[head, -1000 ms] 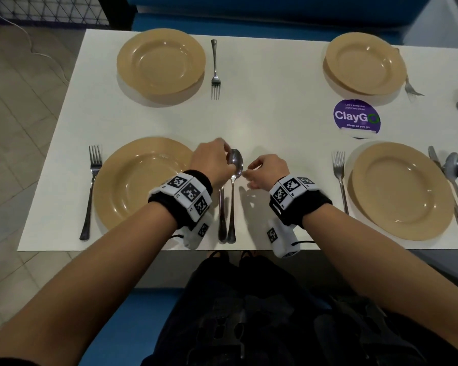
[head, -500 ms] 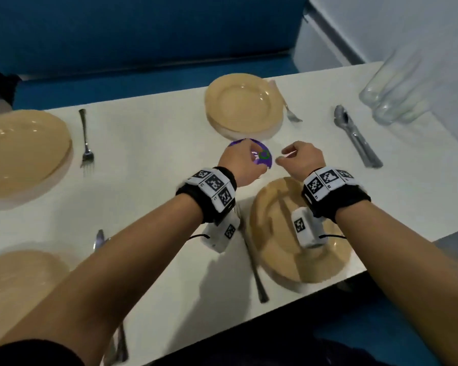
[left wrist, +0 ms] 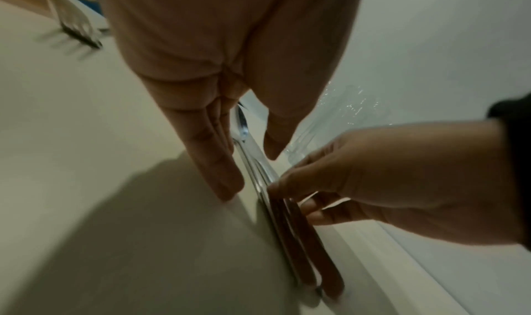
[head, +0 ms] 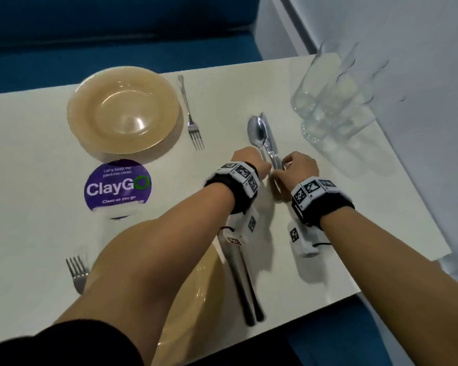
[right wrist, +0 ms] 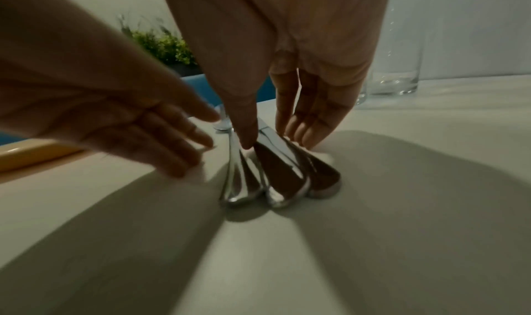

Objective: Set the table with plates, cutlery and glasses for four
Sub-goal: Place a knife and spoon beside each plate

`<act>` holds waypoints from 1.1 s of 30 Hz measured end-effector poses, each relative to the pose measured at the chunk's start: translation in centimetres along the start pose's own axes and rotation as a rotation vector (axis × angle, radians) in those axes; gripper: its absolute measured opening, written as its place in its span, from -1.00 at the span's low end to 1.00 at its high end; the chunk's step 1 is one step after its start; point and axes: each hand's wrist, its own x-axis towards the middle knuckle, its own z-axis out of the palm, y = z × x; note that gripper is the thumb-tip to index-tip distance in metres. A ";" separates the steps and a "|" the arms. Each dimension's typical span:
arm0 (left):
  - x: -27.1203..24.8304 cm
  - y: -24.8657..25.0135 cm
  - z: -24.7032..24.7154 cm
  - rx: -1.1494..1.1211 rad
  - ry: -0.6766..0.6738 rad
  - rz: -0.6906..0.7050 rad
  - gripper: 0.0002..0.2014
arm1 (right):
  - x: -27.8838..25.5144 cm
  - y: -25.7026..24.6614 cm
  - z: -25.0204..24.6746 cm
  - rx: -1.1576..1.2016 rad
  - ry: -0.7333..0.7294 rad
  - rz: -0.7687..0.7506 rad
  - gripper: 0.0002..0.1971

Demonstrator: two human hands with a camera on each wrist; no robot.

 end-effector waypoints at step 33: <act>-8.3 -13.1 -13.8 -0.579 0.318 0.092 -0.80 | -9.4 -18.3 3.5 1.115 -0.328 -0.098 -0.89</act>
